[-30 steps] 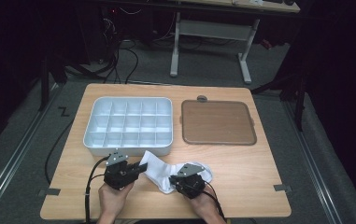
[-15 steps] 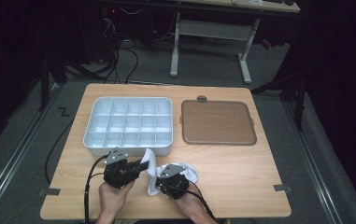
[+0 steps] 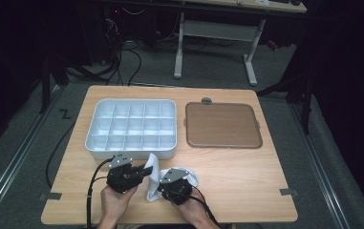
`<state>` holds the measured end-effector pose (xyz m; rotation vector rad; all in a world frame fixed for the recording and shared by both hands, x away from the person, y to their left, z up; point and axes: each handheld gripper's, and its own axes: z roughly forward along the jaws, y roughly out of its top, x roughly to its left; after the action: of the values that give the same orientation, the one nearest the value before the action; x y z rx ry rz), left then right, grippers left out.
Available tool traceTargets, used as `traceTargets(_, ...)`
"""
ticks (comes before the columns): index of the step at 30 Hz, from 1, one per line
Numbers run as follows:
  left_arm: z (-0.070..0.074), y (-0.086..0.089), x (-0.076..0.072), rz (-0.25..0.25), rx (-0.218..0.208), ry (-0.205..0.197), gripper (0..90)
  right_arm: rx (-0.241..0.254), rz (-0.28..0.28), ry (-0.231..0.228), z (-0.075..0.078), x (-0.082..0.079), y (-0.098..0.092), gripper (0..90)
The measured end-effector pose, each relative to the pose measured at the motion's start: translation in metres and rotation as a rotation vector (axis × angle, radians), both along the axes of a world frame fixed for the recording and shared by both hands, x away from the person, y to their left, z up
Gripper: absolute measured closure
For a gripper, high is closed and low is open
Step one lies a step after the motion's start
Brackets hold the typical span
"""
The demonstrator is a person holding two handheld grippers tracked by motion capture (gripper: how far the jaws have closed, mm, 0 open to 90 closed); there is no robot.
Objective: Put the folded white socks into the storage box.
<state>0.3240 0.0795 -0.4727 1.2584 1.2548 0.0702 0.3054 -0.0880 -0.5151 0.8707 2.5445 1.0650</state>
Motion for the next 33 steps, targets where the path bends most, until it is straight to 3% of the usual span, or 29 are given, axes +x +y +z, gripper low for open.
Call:
traceTargets(4,0.000,-0.001,0.000,0.000,0.011,0.002,78.4,0.011,-0.030,-0.015,0.007,-0.002,-0.014,81.8)
traceTargets(6,-0.001,-0.003,0.000,-0.004,0.021,0.003,78.3,0.045,-0.087,-0.030,0.012,-0.003,-0.035,80.4)
traceTargets(7,-0.001,-0.003,0.000,-0.004,0.021,0.003,78.3,0.045,-0.087,-0.030,0.012,-0.003,-0.035,80.4)
traceTargets(8,-0.001,-0.003,0.000,-0.004,0.025,0.002,78.3,0.056,-0.126,-0.044,0.014,-0.003,-0.050,79.9)
traceTargets(12,-0.002,-0.004,0.000,-0.006,0.026,0.006,78.3,0.059,-0.189,-0.057,0.017,-0.001,-0.071,78.2)
traceTargets(13,-0.002,-0.005,0.000,-0.008,0.029,0.005,78.4,0.060,-0.226,-0.062,0.018,0.002,-0.083,75.4)
traceTargets(17,-0.002,-0.007,0.000,-0.012,0.033,0.007,78.3,0.060,-0.285,-0.047,0.016,0.008,-0.099,71.6)
traceTargets(25,-0.002,-0.022,0.000,-0.043,0.077,0.001,78.3,0.038,-0.300,0.001,0.002,0.013,-0.104,72.5)
traceTargets(33,-0.004,-0.037,0.000,-0.070,0.115,-0.006,78.3,0.054,-0.295,0.051,-0.008,0.014,-0.108,85.9)
